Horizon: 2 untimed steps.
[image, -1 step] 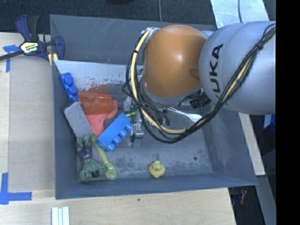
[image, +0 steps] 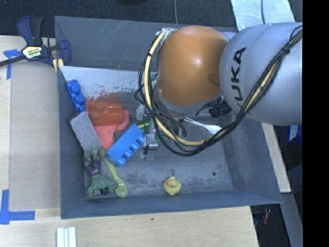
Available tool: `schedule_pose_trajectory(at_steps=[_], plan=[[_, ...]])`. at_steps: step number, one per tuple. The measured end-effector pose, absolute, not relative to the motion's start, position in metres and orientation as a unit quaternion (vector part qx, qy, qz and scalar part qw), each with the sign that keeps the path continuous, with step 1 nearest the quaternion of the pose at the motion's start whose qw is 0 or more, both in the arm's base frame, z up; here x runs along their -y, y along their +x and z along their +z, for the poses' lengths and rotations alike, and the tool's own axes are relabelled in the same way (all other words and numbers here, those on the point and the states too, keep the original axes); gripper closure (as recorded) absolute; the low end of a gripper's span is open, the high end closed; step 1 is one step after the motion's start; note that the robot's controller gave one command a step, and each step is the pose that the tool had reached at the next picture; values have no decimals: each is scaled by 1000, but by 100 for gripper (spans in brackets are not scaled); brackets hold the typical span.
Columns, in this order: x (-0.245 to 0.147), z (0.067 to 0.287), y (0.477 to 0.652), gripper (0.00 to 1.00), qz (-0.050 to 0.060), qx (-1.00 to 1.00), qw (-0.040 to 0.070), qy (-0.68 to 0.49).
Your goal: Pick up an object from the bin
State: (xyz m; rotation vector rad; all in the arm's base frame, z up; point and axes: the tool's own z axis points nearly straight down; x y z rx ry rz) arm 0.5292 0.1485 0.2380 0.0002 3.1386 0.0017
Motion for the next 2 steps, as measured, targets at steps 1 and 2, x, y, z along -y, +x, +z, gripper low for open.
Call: schedule_pose_trajectory(at_steps=[1, 2], plan=[[-154, 183, 546, 0, 1, -1000, 5, -27], [-162, 126, 598, 0, 1, -996, 9, -88]])
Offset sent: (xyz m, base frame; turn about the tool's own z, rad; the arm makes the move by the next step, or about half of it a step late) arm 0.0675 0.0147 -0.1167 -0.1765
